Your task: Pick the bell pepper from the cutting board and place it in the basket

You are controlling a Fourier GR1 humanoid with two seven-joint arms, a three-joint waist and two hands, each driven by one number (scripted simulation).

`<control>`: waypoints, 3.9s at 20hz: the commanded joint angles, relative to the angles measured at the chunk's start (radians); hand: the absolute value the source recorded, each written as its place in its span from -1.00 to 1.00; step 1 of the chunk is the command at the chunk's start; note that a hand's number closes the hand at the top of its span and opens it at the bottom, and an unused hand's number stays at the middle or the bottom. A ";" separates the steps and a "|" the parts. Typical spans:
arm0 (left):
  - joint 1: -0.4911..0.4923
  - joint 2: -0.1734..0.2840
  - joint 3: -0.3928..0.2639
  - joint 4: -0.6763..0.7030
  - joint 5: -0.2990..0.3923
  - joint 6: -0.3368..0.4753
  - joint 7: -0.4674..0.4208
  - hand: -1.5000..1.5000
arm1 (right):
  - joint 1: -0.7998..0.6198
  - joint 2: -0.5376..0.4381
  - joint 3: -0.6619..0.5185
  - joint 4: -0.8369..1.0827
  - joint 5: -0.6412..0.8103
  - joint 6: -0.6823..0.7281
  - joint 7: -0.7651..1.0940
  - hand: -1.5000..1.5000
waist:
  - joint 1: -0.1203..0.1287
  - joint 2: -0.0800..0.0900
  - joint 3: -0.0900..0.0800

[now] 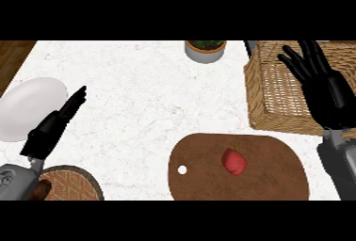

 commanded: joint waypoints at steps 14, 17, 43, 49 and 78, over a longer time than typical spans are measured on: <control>0.219 -0.187 0.015 0.079 0.153 0.117 0.277 0.00 | -0.095 0.302 0.504 0.208 0.746 -0.512 0.227 -1.00 | 0.074 0.031 0.005; 0.216 -0.186 0.025 0.068 0.151 0.137 0.288 0.00 | -0.151 0.248 0.526 0.276 0.906 -0.521 0.438 -1.00 | 0.050 0.019 0.001; 0.313 -0.166 0.056 0.005 0.155 0.164 0.310 0.00 | -0.620 0.124 0.486 0.053 0.701 0.646 1.406 -1.00 | -0.037 -0.003 0.005; 0.344 -0.176 0.049 -0.026 0.149 0.165 0.299 0.00 | -0.601 0.123 0.502 -0.009 0.639 0.636 1.482 -1.00 | -0.018 0.006 0.007; 0.354 -0.219 0.043 -0.093 0.095 0.173 0.322 0.00 | -0.136 0.097 0.614 -0.190 0.926 0.494 1.420 -1.00 | 0.025 0.030 0.009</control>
